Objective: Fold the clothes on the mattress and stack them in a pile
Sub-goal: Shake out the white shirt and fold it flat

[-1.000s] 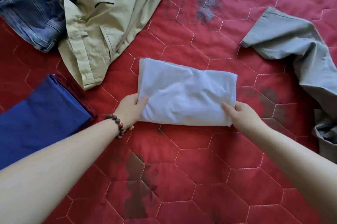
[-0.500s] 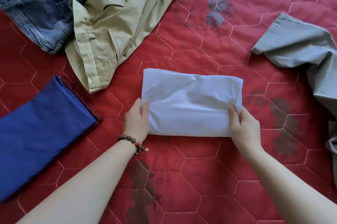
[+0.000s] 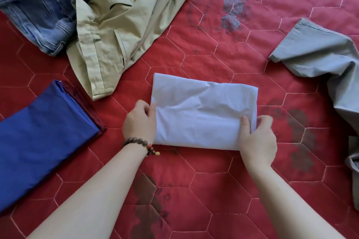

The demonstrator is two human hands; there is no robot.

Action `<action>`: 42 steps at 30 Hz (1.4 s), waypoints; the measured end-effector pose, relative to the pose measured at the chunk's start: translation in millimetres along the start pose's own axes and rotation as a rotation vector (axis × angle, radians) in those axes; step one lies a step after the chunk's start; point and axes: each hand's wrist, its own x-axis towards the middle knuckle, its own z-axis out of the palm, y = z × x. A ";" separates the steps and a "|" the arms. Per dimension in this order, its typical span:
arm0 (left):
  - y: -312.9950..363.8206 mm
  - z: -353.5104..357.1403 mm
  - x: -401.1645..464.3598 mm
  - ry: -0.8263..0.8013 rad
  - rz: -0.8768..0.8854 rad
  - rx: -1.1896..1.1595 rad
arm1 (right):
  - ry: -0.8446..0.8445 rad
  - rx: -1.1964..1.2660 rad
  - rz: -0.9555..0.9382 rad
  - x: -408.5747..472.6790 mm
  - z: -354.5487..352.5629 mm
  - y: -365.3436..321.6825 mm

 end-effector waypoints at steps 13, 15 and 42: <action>21.7 51.1 14.9 -0.178 0.786 0.576 | -0.211 -0.399 -0.838 -0.9 76.2 -54.1; 19.1 52.3 15.2 -0.188 0.777 0.508 | -0.205 -0.481 -0.868 5.2 70.6 -45.4; 18.1 24.1 13.5 -0.194 0.225 -0.069 | -0.170 -0.147 -0.170 21.3 13.8 -9.1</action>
